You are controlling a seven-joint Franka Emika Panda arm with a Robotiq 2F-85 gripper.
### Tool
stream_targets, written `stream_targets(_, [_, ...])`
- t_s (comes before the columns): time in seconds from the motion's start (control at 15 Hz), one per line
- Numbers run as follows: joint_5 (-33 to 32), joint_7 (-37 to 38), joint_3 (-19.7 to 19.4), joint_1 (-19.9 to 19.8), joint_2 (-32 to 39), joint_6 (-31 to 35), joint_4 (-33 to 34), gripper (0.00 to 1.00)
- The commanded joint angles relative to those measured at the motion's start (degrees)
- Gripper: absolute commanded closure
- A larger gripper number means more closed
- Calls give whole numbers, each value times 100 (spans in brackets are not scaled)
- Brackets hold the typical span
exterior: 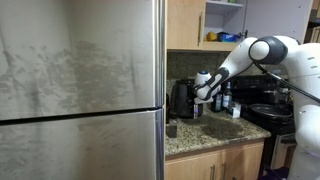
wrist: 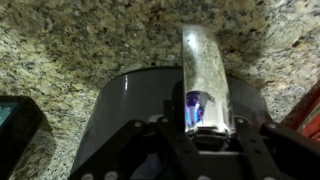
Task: Open the bottom compartment of the airfryer.
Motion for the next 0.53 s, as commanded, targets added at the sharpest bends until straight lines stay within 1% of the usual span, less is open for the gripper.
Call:
stream_targets(0.0, [-748, 748, -436, 450, -7, 64, -170, 85])
stream_targets(0.13, [-1203, 1187, -619, 674, -105, -240, -228, 86])
stream_targets(0.27, [-1096, 1053, -464, 642, -185, -432, -332, 87])
stream_targets(0.33, [-1003, 980, -291, 519, -227, -594, -345, 87])
stream_targets(0.47, [-872, 877, -120, 469, -305, -932, -382, 88])
